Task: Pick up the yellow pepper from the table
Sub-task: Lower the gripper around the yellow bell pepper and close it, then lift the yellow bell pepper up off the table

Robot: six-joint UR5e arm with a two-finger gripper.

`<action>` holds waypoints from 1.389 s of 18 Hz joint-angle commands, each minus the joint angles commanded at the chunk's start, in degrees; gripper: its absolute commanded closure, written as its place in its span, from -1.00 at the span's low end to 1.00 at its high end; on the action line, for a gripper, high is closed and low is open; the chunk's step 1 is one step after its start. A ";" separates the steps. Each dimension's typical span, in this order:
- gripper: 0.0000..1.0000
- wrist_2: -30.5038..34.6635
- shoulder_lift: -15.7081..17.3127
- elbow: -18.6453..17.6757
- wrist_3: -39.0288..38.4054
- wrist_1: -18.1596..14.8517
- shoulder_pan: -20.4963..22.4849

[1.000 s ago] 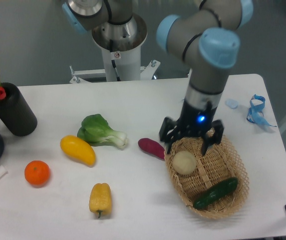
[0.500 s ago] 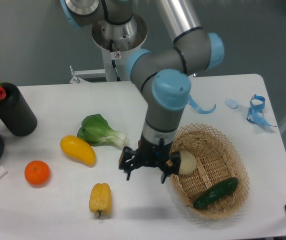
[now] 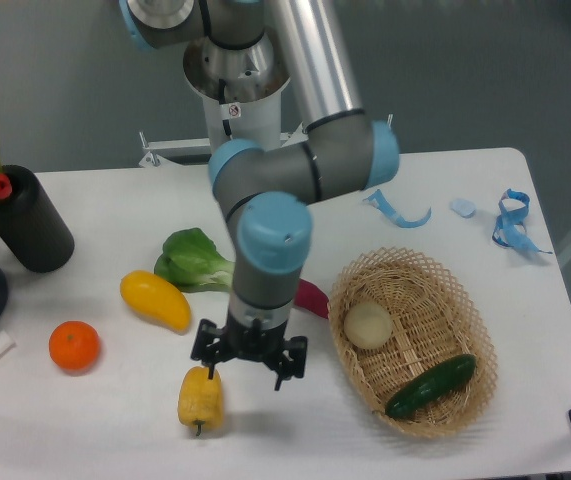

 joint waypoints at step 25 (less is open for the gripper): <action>-0.92 0.88 -5.36 0.35 -1.06 0.88 -3.61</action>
